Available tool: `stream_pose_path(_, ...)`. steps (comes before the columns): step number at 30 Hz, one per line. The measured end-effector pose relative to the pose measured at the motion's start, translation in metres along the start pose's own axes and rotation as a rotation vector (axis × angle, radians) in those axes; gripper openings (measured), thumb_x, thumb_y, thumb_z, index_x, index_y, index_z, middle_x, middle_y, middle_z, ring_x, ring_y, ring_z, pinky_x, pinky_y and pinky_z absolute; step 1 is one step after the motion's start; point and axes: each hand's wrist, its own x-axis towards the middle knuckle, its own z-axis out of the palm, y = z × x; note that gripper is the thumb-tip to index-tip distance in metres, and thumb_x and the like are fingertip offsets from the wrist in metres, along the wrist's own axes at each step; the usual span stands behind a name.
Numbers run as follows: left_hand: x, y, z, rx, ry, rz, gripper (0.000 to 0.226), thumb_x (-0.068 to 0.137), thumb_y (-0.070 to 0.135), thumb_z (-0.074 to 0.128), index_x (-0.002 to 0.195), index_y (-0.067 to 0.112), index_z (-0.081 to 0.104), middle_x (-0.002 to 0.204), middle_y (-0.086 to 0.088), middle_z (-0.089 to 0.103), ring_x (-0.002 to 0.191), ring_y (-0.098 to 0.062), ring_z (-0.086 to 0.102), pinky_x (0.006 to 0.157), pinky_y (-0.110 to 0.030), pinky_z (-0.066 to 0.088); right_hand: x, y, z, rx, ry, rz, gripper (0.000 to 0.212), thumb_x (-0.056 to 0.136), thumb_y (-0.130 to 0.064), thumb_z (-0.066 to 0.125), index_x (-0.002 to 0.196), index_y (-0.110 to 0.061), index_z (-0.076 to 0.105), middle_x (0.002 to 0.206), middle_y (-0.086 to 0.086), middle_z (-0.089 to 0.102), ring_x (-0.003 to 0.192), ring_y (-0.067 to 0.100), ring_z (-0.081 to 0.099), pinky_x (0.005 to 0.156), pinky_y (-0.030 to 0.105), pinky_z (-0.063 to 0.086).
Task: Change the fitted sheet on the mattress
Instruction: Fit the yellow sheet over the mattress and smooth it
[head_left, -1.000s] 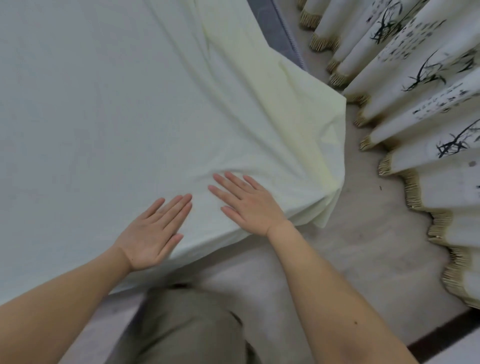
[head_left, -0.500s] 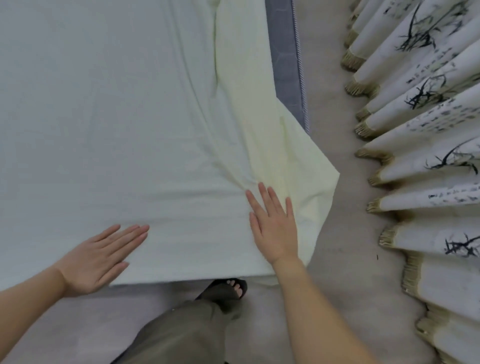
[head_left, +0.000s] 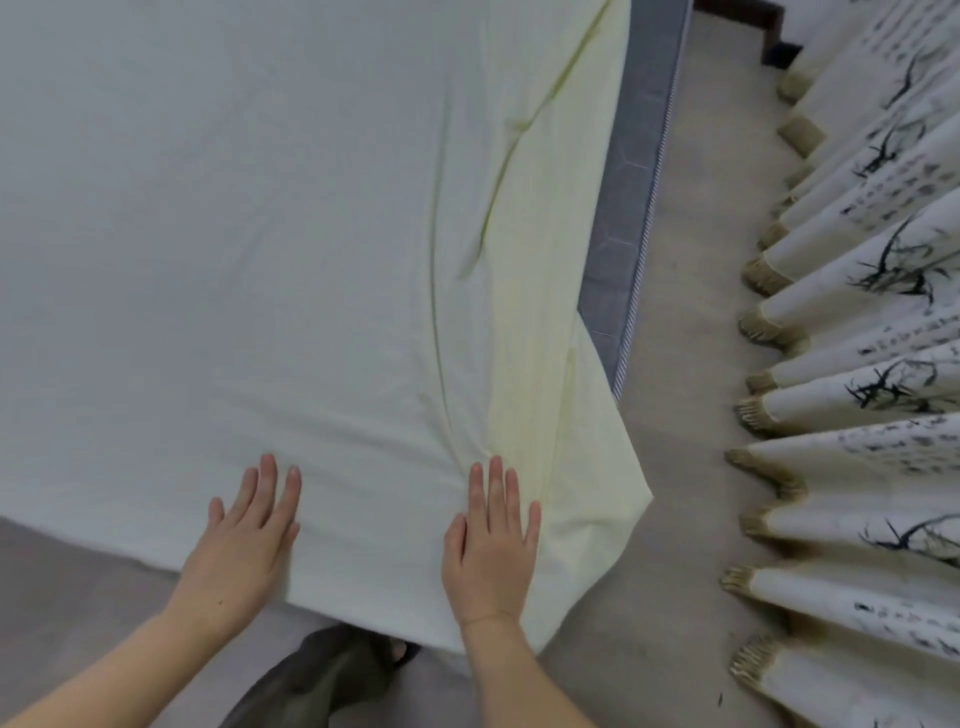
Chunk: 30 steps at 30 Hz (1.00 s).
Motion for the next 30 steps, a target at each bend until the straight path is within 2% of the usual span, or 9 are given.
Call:
stream_pose_path(3,-0.001,0.011,0.0,0.025,0.024,-0.04,0.068,0.088,0.052,-0.024,0.145,0.016,-0.023,0.16,-0.017,-0.012,0.149,-0.031,-0.004,0.117,-0.052,0.017,-0.001,0.001,0.002,-0.039,0.002,-0.014,0.061,0.091,-0.033,0.04,0.151,-0.023,0.033,0.16,-0.004,0.024,0.147,0.014,0.023,0.117,0.046,0.02)
stream_pose_path(6,-0.001,0.025,-0.004,0.011,0.064,-0.057,0.086,0.089,0.052,-0.025,0.151,0.008,0.014,0.156,-0.027,0.016,0.143,-0.043,0.023,0.105,-0.062,0.029,0.001,0.0,0.003,-0.084,0.016,-0.031,0.064,0.089,-0.038,0.041,0.15,-0.021,0.035,0.16,-0.002,0.024,0.147,0.016,0.024,0.116,0.048,0.022)
stream_pose_path(8,0.0,0.027,0.005,-0.005,0.13,-0.048,0.079,0.096,0.047,-0.012,0.148,0.005,0.031,0.151,-0.028,0.028,0.137,-0.045,0.035,0.099,-0.067,0.034,0.001,0.0,0.005,-0.105,0.037,-0.029,0.068,0.086,-0.042,0.044,0.149,-0.02,0.038,0.159,-0.001,0.026,0.146,0.017,0.026,0.115,0.05,0.023)
stream_pose_path(12,0.002,0.02,0.028,-0.033,0.295,-0.052,0.064,0.099,0.045,-0.001,0.152,0.016,0.022,0.159,-0.016,0.016,0.145,-0.033,0.023,0.111,-0.06,0.022,-0.001,-0.004,0.01,-0.174,0.092,-0.058,0.073,0.085,-0.051,0.043,0.15,-0.019,0.036,0.159,0.002,0.026,0.146,0.019,0.026,0.115,0.054,0.022)
stream_pose_path(16,0.008,0.015,0.047,-0.032,0.471,-0.031,0.058,0.099,0.043,0.007,0.153,0.026,0.019,0.16,-0.01,0.013,0.147,-0.024,0.018,0.115,-0.047,0.011,-0.002,-0.003,0.017,-0.217,0.151,-0.074,0.072,0.09,-0.059,0.034,0.154,-0.028,0.023,0.162,-0.001,0.017,0.15,0.018,0.014,0.118,0.053,0.014)
stream_pose_path(21,0.011,0.011,0.06,-0.091,0.615,0.008,0.055,0.1,0.042,0.009,0.151,0.032,0.025,0.158,-0.007,0.021,0.145,-0.021,0.026,0.117,-0.039,0.014,-0.001,-0.002,0.023,-0.219,0.188,-0.076,0.069,0.091,-0.066,0.017,0.154,-0.038,0.01,0.163,-0.006,0.007,0.15,0.015,0.002,0.118,0.048,-0.001)
stream_pose_path(24,0.01,0.013,0.065,-0.14,0.689,-0.005,0.056,0.098,0.043,0.009,0.148,0.035,0.032,0.157,-0.003,0.025,0.145,-0.018,0.028,0.117,-0.036,0.016,0.0,-0.001,0.024,-0.213,0.201,-0.088,0.071,0.089,-0.066,0.012,0.154,-0.037,0.009,0.163,-0.006,0.006,0.15,0.015,0.001,0.117,0.049,-0.002)
stream_pose_path(27,0.006,0.014,0.063,-0.157,0.705,-0.005,0.055,0.098,0.042,0.009,0.148,0.038,0.03,0.159,0.0,0.022,0.146,-0.014,0.023,0.117,-0.035,0.015,0.0,-0.002,0.021,-0.204,0.182,-0.09,0.072,0.088,-0.066,0.01,0.154,-0.037,0.01,0.164,-0.004,0.005,0.15,0.016,0.001,0.117,0.051,-0.002)
stream_pose_path(30,0.001,0.013,0.057,-0.167,0.611,0.016,0.051,0.101,0.041,0.012,0.152,0.04,0.017,0.162,0.001,0.008,0.149,-0.012,0.009,0.12,-0.034,0.007,-0.002,-0.004,0.013,-0.192,0.128,-0.093,0.068,0.09,-0.065,0.015,0.153,-0.04,0.014,0.163,-0.006,0.007,0.15,0.016,0.003,0.118,0.052,0.0)
